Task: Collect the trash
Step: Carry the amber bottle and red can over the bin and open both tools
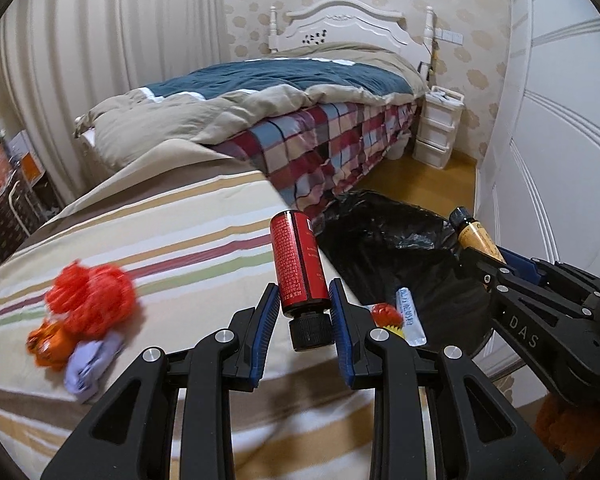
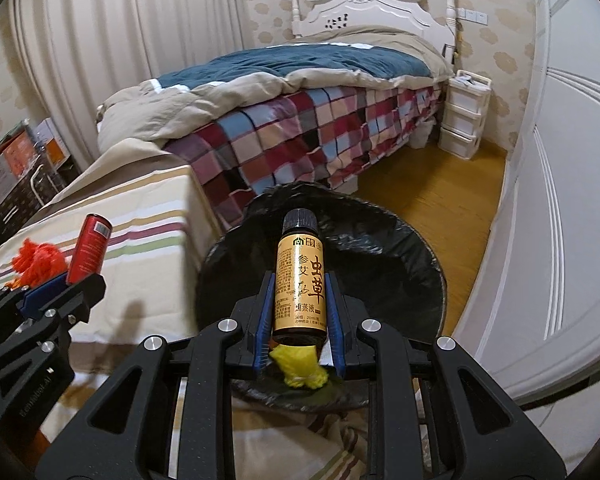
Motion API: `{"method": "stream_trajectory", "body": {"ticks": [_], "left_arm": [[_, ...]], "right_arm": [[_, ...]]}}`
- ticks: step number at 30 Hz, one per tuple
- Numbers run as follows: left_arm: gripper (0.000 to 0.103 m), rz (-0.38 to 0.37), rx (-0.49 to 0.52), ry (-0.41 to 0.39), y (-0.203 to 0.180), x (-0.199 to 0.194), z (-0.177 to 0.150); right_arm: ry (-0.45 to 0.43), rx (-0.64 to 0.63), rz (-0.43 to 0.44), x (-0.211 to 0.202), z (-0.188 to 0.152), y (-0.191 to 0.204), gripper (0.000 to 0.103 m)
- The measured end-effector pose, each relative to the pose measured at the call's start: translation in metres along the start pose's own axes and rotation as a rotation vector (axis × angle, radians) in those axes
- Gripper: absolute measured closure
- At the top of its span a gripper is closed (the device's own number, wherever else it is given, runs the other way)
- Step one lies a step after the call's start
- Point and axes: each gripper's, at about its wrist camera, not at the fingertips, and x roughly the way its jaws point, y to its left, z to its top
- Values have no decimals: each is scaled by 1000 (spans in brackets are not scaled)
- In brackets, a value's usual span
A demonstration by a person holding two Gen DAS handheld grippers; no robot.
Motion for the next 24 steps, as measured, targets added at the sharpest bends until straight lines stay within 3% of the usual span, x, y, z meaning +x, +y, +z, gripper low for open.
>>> {"method": "stream_trajectory", "body": {"ticks": [13,24], "left_arm": [[74,1,39,41,-31,42,19],[73,8,78,79,-43,58,20]], "right_arm": [[47,50,-32,40,7,-29,80],[60,71,-47,51,6,-41,79]]}}
